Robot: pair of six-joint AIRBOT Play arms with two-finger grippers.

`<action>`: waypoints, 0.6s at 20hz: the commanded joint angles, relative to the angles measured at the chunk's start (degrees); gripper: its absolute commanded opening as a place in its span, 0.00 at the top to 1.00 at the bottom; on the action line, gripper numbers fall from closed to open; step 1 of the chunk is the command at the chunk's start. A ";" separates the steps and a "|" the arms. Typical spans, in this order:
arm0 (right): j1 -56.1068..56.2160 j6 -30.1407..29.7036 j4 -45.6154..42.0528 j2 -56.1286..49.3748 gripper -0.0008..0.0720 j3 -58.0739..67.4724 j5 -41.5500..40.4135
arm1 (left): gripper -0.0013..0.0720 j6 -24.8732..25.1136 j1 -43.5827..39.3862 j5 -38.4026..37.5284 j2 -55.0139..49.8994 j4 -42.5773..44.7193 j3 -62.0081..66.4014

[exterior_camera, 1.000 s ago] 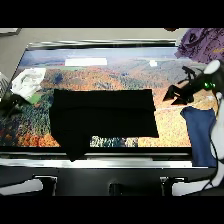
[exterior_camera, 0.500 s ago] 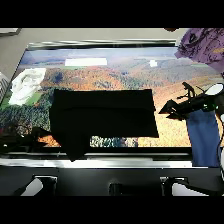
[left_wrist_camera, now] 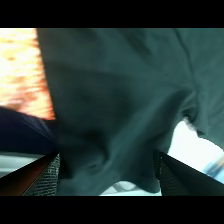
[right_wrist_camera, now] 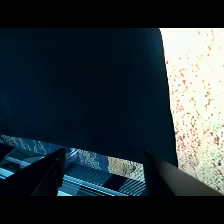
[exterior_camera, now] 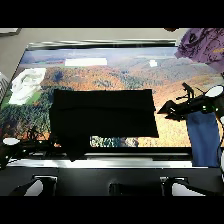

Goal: Fold the clothes and pants, and hang the long-sleeved shirts on hangers.

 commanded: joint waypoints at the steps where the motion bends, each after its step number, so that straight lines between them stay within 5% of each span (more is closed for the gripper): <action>1: -0.02 0.22 0.90 0.04 0.25 -0.02 0.55 | 0.15 -1.01 -4.31 3.65 -1.53 -1.62 -0.50; 3: -0.13 1.33 0.61 0.28 0.26 -0.02 0.92 | 0.75 -0.92 -4.42 3.52 -1.42 -1.62 -0.46; 4: -0.13 1.95 -1.99 0.68 0.26 0.04 0.92 | 0.95 -0.90 -4.35 3.34 -1.18 -1.62 -0.46; 7: -0.15 3.28 -10.27 1.01 0.25 -0.63 0.96 | 0.95 -0.90 -4.35 2.69 -0.96 -1.60 -0.46; 12: -0.48 1.05 -9.31 -2.75 0.24 -9.86 -1.20 | 0.95 -0.90 -4.35 1.95 -0.96 -1.60 -0.46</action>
